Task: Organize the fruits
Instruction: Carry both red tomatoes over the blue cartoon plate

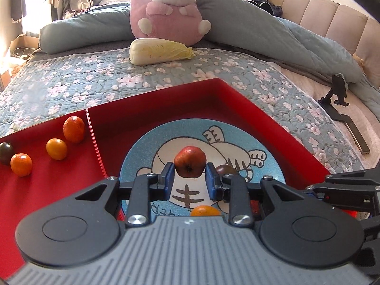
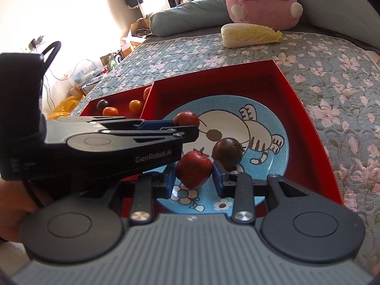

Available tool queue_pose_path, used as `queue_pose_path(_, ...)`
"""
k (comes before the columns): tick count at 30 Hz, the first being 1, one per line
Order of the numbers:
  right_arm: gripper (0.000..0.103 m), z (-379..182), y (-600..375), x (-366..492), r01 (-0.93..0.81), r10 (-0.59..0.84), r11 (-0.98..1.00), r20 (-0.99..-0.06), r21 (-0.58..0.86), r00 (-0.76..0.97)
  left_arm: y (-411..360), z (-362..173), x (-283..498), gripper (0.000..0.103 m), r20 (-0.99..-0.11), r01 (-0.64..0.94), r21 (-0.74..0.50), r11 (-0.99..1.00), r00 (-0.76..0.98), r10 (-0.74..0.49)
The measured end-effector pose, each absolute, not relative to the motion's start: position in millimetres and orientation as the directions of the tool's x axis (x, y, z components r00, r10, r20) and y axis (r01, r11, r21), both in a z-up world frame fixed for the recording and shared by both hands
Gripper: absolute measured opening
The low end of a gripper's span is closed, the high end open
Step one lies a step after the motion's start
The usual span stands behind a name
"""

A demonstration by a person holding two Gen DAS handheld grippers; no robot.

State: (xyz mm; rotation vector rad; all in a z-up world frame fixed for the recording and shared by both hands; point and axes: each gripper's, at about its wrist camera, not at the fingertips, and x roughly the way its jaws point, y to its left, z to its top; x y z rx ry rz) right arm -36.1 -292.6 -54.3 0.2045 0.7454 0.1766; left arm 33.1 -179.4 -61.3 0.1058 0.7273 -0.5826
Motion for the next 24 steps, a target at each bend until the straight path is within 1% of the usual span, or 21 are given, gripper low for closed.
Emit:
queue_pose_path(7, 0.037, -58, -290, -34, -0.093, 0.24, 0.964, -0.659, 0.25, 0.712, -180, -68, 38, 0.033, -0.675, 0.533, -0.098, 0.84, 0.585, -0.45)
queue_pose_path(15, 0.037, -57, -288, -34, -0.093, 0.239, 0.964, -0.661, 0.249, 0.711, -178, -64, 36, 0.035, -0.66, 0.544, -0.109, 0.832, 0.586, -0.47)
queue_pose_path(17, 0.037, -57, -289, -34, -0.091, 0.236, 0.965, -0.662, 0.246, 0.711, -177, -62, 35, 0.04, -0.658, 0.544, -0.114, 0.831, 0.586, -0.474)
queue_pose_path(18, 0.037, -57, -288, -35, -0.091, 0.235, 0.965, -0.662, 0.245, 0.712, -177, -62, 35, 0.048, -0.657, 0.542, -0.11, 0.833, 0.589, -0.471)
queue_pose_path(19, 0.037, -56, -288, -35, -0.091, 0.235, 0.965, -0.662, 0.244, 0.712, -177, -61, 34, 0.051, -0.653, 0.542, -0.107, 0.834, 0.594, -0.47)
queue_pose_path(24, 0.037, -55, -288, -34, -0.088, 0.226, 0.968, -0.661, 0.235, 0.715, -174, -54, 29, 0.051, -0.632, 0.556, -0.109, 0.824, 0.601, -0.489)
